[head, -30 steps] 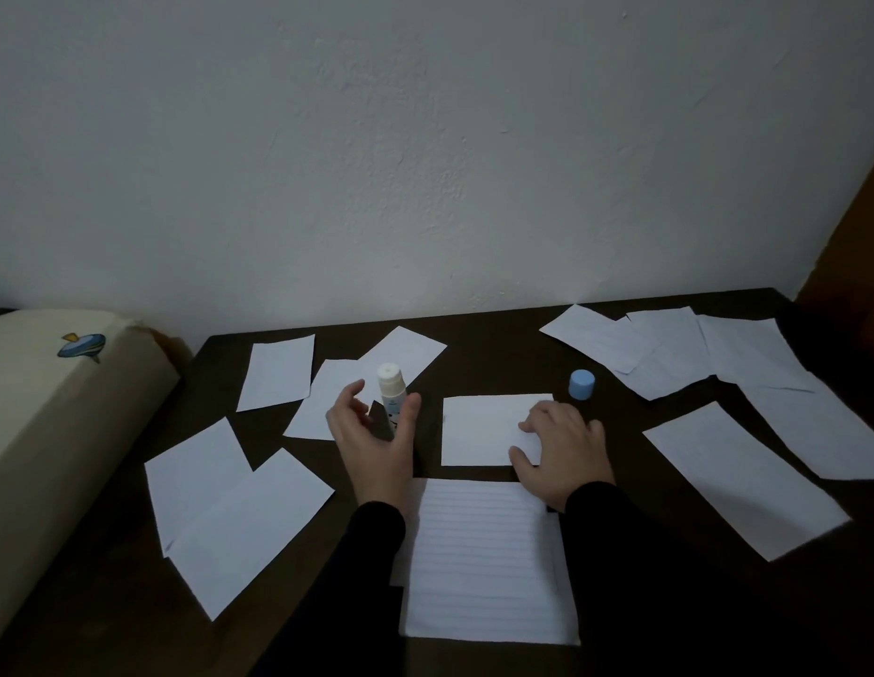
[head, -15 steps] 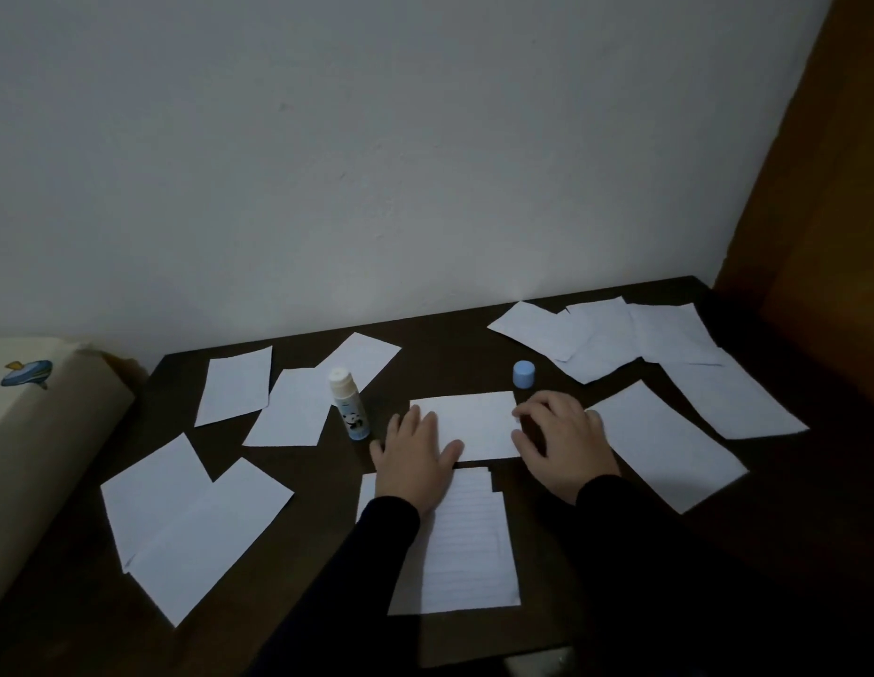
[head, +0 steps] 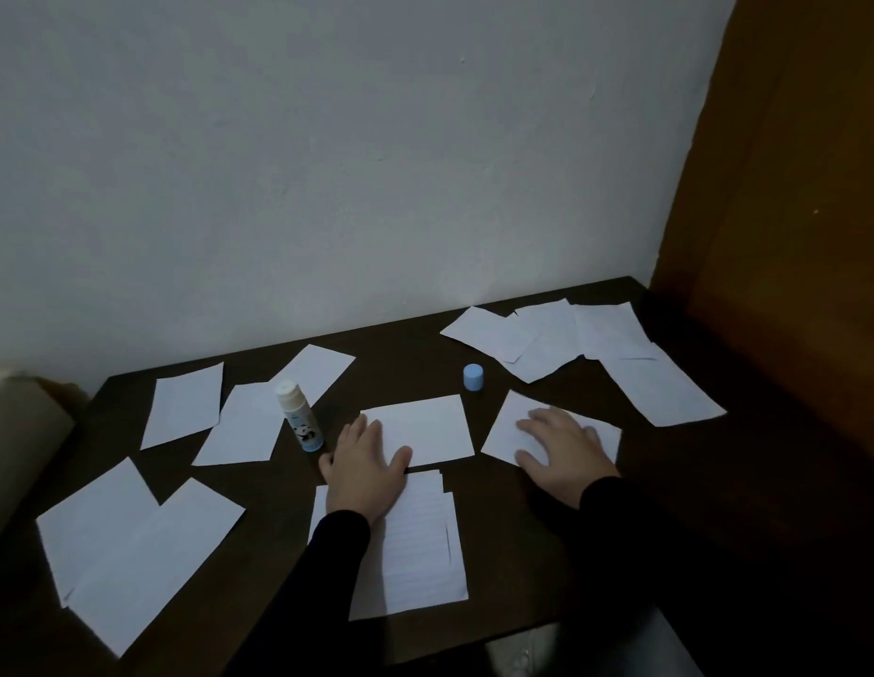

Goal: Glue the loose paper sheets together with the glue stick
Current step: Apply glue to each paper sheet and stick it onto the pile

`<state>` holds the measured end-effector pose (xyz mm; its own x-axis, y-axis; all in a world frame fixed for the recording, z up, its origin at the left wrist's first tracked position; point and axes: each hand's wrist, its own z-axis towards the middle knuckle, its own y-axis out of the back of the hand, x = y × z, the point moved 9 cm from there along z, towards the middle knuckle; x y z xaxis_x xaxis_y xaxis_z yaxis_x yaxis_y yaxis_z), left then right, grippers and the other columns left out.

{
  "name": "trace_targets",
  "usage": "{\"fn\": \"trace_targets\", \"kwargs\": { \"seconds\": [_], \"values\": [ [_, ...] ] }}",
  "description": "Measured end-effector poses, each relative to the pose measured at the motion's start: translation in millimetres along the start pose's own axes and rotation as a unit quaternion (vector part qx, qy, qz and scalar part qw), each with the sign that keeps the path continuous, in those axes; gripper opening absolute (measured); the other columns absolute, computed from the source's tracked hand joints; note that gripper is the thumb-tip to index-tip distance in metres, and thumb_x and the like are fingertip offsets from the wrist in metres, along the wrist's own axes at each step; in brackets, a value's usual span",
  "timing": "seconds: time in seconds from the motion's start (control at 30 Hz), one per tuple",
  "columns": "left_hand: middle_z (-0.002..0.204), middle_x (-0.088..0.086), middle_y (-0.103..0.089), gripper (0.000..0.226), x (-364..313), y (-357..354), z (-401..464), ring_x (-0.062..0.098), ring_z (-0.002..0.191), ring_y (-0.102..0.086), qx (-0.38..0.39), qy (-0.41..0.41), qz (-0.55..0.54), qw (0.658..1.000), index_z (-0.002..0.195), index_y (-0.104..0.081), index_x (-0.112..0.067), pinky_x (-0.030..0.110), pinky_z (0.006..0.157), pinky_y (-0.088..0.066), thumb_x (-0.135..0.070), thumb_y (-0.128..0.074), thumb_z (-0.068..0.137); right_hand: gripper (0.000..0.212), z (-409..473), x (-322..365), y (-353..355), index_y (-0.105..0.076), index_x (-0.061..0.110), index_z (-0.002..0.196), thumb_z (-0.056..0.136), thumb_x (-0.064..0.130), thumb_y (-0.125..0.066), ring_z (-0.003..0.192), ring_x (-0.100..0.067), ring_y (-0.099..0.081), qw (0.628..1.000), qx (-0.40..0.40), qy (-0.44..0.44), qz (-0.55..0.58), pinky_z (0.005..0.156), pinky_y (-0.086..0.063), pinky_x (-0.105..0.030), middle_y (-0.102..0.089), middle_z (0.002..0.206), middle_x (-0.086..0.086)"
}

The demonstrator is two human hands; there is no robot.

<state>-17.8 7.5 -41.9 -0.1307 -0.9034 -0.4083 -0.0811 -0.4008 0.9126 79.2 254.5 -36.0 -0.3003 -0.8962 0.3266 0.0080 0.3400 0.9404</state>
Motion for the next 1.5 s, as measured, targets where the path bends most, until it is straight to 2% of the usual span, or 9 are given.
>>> {"fn": "trace_targets", "kwargs": {
  "seconds": [0.07,0.17,0.23,0.33,0.63,0.87,1.07,1.33,1.5],
  "values": [
    [0.159,-0.003,-0.023,0.062,1,0,0,0.017,0.147,-0.017,-0.003,0.002,0.000,1.000,0.146,-0.038,-0.023,0.053,0.117,-0.008,-0.052,-0.050,0.093,0.049,-1,3,7,-0.039,0.031,0.142,0.095,0.045,-0.045,0.144,-0.015,-0.017,0.999,-0.042,-0.007,-0.006,0.116,-0.018,-0.044,-0.029,0.153,0.006],
    [0.159,-0.003,-0.023,0.062,0,0,0,0.017,0.147,-0.017,-0.004,0.005,-0.003,1.000,0.147,-0.036,-0.023,0.053,0.117,-0.007,-0.051,-0.051,0.093,0.065,-6,-19,20,-0.029,0.024,0.147,0.091,0.053,-0.047,0.143,-0.022,-0.020,0.986,-0.088,-0.136,-0.038,0.113,-0.024,-0.047,-0.027,0.153,-0.002],
    [0.159,-0.002,-0.023,0.061,0,0,0,0.018,0.147,-0.017,-0.002,0.006,-0.006,1.000,0.146,-0.037,-0.023,0.053,0.117,-0.007,-0.049,-0.051,0.093,0.083,-10,-36,17,-0.020,0.017,0.151,0.088,0.065,-0.045,0.143,-0.026,-0.017,0.974,-0.060,-0.215,-0.050,0.112,-0.022,-0.049,-0.021,0.155,-0.006],
    [0.159,-0.003,-0.022,0.062,1,0,-1,0.017,0.147,-0.016,-0.002,0.008,-0.011,1.000,0.147,-0.036,-0.023,0.052,0.117,-0.006,-0.049,-0.052,0.093,0.088,-12,-44,10,-0.023,0.013,0.149,0.086,0.073,-0.037,0.141,-0.028,-0.021,0.967,-0.032,-0.241,-0.072,0.112,-0.023,-0.049,-0.024,0.154,-0.008],
    [0.159,-0.003,-0.022,0.062,3,1,-1,0.017,0.147,-0.015,0.009,0.005,-0.015,1.000,0.147,-0.035,-0.023,0.053,0.117,-0.006,-0.049,-0.051,0.093,0.055,0,-20,13,-0.049,0.025,0.131,0.090,0.061,-0.045,0.119,-0.019,-0.043,0.984,-0.077,-0.153,-0.051,0.098,-0.038,-0.038,-0.047,0.131,0.002],
    [0.158,-0.004,-0.026,0.058,3,7,-3,0.016,0.146,-0.017,-0.005,0.007,-0.050,0.999,0.145,-0.041,-0.022,0.051,0.118,-0.007,-0.046,-0.052,0.094,0.050,3,20,26,-0.049,0.027,0.129,0.089,0.059,-0.051,0.096,-0.010,-0.053,0.982,-0.142,-0.068,0.105,0.081,-0.045,-0.026,-0.051,0.120,0.006],
    [0.155,-0.006,-0.033,0.056,9,6,-3,0.013,0.145,-0.021,-0.020,0.009,-0.089,0.996,0.141,-0.046,-0.024,0.047,0.118,-0.007,-0.046,-0.058,0.091,0.051,5,49,52,-0.050,0.025,0.127,0.089,0.058,-0.052,0.098,-0.011,-0.054,0.969,-0.201,-0.015,0.139,0.080,-0.043,-0.024,-0.054,0.116,0.005],
    [0.150,-0.009,-0.040,0.046,10,10,-5,0.011,0.144,-0.022,-0.038,0.018,-0.121,0.992,0.137,-0.052,-0.025,0.046,0.118,-0.008,-0.040,-0.056,0.094,0.051,31,82,41,-0.049,0.027,0.127,0.088,0.060,-0.052,0.093,-0.007,-0.048,0.982,-0.142,0.033,0.122,0.080,-0.043,-0.026,-0.052,0.113,0.006],
    [0.147,-0.009,-0.045,0.045,11,14,-6,0.010,0.143,-0.024,-0.048,0.011,-0.154,0.987,0.138,-0.050,-0.025,0.044,0.119,-0.011,-0.025,-0.058,0.094,0.049,47,92,38,-0.052,0.027,0.123,0.087,0.060,-0.052,0.092,-0.009,-0.050,0.986,-0.113,0.051,0.116,0.077,-0.040,-0.026,-0.055,0.109,0.006]
  ]
}}
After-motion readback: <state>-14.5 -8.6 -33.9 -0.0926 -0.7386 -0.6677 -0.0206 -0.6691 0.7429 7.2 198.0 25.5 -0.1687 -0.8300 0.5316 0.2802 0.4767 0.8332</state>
